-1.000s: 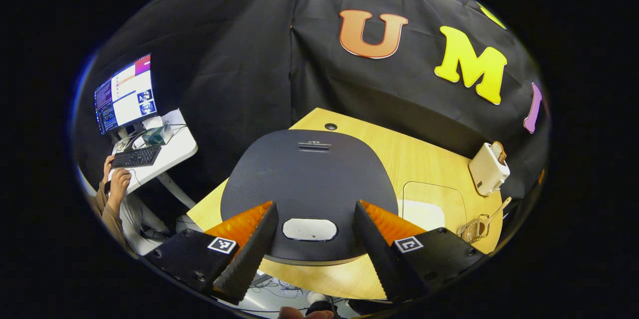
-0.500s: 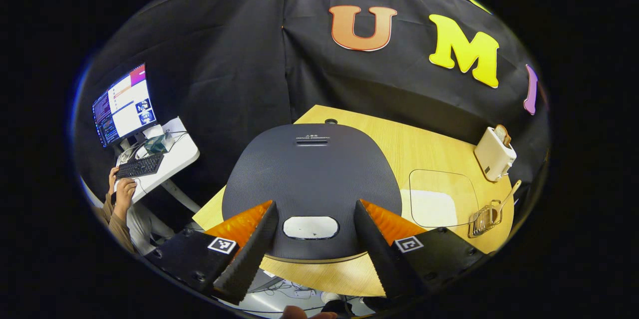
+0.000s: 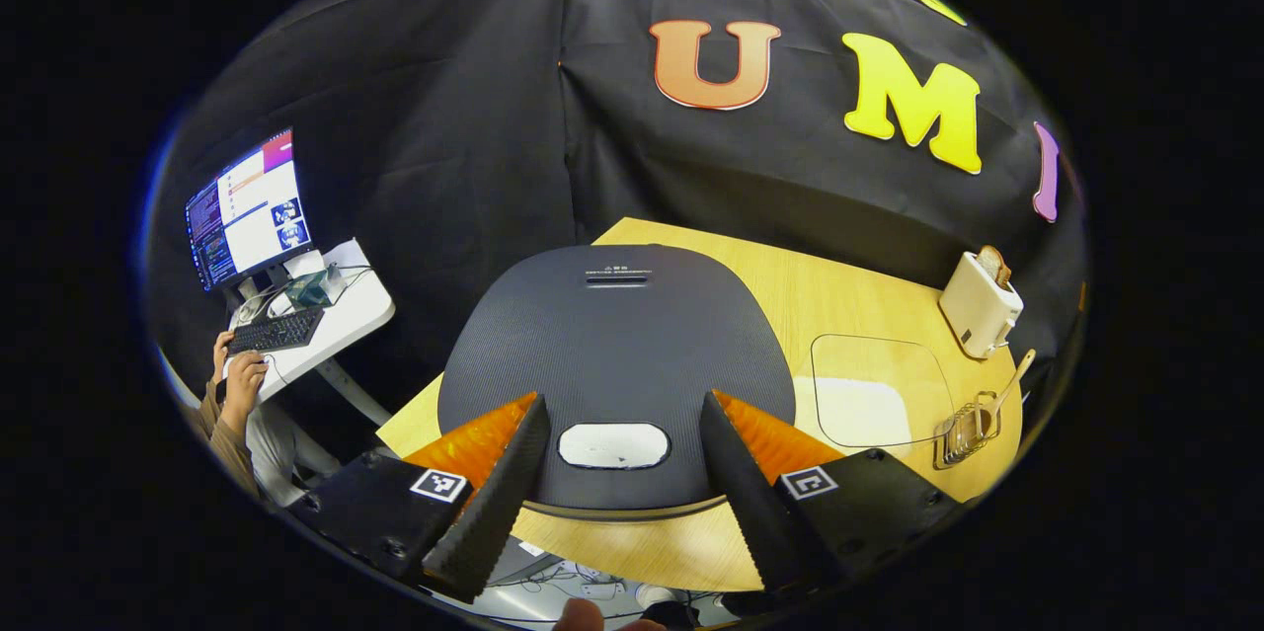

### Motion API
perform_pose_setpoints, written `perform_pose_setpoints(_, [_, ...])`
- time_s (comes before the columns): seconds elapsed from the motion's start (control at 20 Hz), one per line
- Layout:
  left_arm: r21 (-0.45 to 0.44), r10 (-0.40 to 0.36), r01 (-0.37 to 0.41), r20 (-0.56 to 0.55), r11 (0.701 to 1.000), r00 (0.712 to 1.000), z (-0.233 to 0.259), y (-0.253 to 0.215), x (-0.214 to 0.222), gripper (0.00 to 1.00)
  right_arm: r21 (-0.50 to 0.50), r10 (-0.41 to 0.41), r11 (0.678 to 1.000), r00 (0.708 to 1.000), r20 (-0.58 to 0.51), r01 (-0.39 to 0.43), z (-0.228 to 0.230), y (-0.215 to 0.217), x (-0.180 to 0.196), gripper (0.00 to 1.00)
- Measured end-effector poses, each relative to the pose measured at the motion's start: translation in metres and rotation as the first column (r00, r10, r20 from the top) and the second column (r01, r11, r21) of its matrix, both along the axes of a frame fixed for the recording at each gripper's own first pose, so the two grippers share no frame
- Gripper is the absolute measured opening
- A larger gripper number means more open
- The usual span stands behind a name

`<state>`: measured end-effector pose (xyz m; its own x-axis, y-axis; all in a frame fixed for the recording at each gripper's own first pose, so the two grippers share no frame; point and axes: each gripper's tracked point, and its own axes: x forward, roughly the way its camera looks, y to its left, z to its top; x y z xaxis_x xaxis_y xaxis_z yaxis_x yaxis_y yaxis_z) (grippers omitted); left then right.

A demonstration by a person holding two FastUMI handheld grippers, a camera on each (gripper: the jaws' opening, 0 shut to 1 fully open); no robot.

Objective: Close the left gripper, press the button to open the rice cooker; take a wooden spoon from the chopstick holder with the right hand, scoop a spoonful of rice and pour it into the rice cooker, then put the wooden spoon back into the chopstick holder.

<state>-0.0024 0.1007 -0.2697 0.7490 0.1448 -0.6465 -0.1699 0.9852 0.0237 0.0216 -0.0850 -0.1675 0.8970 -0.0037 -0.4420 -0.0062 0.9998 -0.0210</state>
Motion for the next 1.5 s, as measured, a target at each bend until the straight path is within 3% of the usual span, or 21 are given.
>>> perform_pose_setpoints(0.4, [0.031, 0.01, -0.012, 0.052, 0.999, 0.999, 0.008, 0.001, -0.002, 0.98, 0.006, -0.014, 1.0, 1.0, -0.006, 0.014, 0.006, 0.0, 0.001, 0.96])
perform_pose_setpoints(0.55, [0.064, -0.034, 0.023, 0.168, 0.998, 0.985, 0.047, -0.005, 0.016, 0.98, 0.008, -0.02, 1.0, 1.0, 0.004, 0.02, 0.013, 0.003, 0.002, 0.96])
perform_pose_setpoints(0.75, [0.048, -0.098, 0.088, 0.315, 0.995, 0.944, 0.113, -0.033, 0.035, 0.98, 0.027, -0.035, 0.999, 0.998, 0.046, 0.034, 0.031, 0.006, 0.007, 0.96])
perform_pose_setpoints(1.1, [0.026, -0.234, 0.255, 0.492, 0.967, 0.838, 0.201, -0.105, 0.05, 0.97, 0.02, -0.05, 0.999, 0.99, 0.129, 0.048, 0.069, 0.014, 0.009, 0.95])
perform_pose_setpoints(1.15, [0.033, -0.252, 0.274, 0.509, 0.961, 0.823, 0.209, -0.114, 0.051, 0.92, 0.024, -0.053, 0.998, 0.989, 0.141, 0.05, 0.075, 0.014, 0.009, 0.96])
perform_pose_setpoints(1.2, [0.038, -0.265, 0.288, 0.522, 0.957, 0.811, 0.216, -0.118, 0.051, 0.97, 0.021, -0.059, 0.998, 0.986, 0.155, 0.057, 0.081, 0.014, 0.008, 0.96])
perform_pose_setpoints(1.5, [0.017, -0.303, 0.355, 0.56, 0.935, 0.771, 0.243, -0.152, 0.042, 0.97, 0.046, -0.098, 0.995, 0.975, 0.201, 0.091, 0.111, 0.016, 0.003, 0.96])
